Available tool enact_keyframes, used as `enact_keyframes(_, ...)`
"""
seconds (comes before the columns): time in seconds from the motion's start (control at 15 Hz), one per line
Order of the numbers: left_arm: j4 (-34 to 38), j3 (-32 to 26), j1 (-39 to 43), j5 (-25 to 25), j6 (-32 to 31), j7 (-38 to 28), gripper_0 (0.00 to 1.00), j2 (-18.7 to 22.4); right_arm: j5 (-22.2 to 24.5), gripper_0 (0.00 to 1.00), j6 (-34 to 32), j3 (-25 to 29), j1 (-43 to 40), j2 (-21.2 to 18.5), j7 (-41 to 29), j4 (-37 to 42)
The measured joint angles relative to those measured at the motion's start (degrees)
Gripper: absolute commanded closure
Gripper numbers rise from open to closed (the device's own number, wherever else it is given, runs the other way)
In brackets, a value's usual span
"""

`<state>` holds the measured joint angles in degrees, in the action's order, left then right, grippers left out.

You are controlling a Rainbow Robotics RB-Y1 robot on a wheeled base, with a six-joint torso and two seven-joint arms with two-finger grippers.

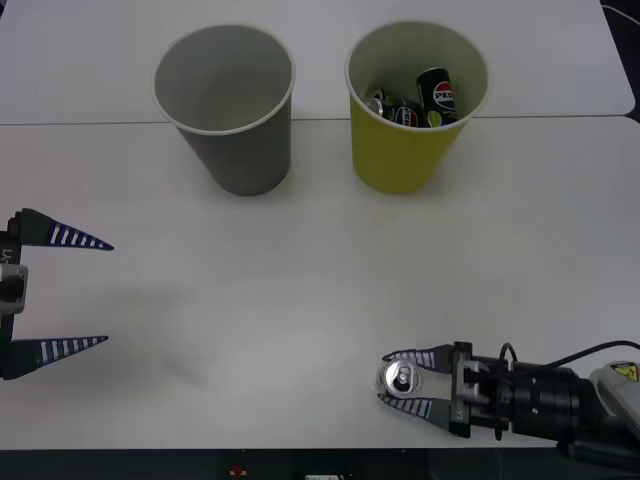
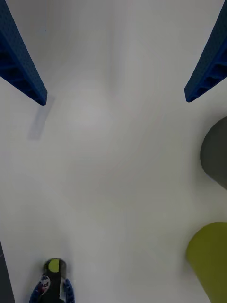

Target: Put the can into the green bin and the plastic bottle into the gray bin

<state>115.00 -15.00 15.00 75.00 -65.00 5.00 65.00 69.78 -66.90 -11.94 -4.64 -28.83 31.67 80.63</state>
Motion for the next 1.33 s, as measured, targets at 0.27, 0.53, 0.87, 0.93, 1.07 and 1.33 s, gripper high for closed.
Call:
enact_keyframes(0.27,0.0,0.0,0.0,0.0,0.0,0.0,0.0,0.0,0.0,1.0,0.03,-0.17,0.0,-0.06,-0.11,-0.03)
enact_keyframes(0.53,0.0,0.0,0.0,0.0,0.0,0.0,0.0,0.0,-0.03,1.0,-0.24,-0.19,0.27,-0.07,-0.4,0.02)
enact_keyframes(0.87,0.0,0.0,0.0,0.0,0.0,0.0,0.0,0.0,-0.23,1.0,0.57,-0.19,0.24,-2.62,-7.28,4.46)
enact_keyframes(0.93,0.0,0.0,0.0,0.0,0.0,0.0,0.0,0.0,-0.19,1.0,0.97,-0.19,-0.1,-3.8,-9.69,6.36)
enact_keyframes(1.07,0.0,0.0,0.0,0.0,0.0,0.0,0.0,0.0,0.04,1.0,1.83,-0.13,-0.45,-6.38,-15.7,10.47)
enact_keyframes(1.33,0.0,0.0,0.0,0.0,0.0,0.0,0.0,0.0,6.21,1.0,7.6,1.49,-1.79,-10.47,-30.29,21.03)
